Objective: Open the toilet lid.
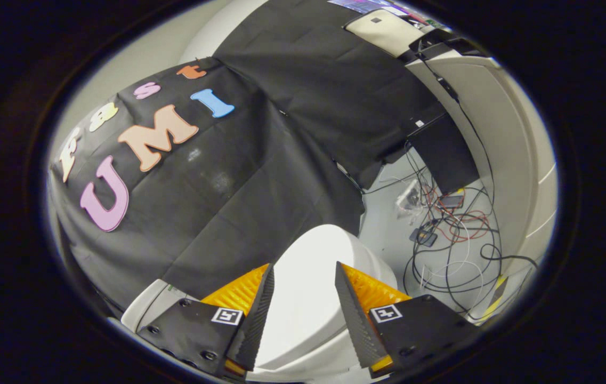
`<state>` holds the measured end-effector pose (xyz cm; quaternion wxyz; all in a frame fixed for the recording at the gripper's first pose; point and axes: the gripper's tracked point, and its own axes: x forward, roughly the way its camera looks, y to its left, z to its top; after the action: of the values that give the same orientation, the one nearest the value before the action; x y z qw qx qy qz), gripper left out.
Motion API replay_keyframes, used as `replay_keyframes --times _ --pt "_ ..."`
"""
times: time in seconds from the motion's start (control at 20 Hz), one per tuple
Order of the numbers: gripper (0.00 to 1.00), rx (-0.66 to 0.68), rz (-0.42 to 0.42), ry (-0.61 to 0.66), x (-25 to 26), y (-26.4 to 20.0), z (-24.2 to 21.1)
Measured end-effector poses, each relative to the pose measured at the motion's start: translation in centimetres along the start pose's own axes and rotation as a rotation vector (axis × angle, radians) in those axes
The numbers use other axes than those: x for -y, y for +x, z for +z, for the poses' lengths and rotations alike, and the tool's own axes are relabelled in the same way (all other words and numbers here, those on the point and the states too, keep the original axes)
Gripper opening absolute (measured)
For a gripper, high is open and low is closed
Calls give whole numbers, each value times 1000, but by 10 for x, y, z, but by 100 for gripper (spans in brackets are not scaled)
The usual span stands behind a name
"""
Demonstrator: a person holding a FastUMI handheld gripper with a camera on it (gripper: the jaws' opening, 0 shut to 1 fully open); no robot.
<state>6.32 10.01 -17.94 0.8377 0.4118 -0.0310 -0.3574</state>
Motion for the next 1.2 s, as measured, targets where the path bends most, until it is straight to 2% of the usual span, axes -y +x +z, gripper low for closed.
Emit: replay_keyframes --times 1.2 --pt "72 -68 -65 169 31 5 -42"
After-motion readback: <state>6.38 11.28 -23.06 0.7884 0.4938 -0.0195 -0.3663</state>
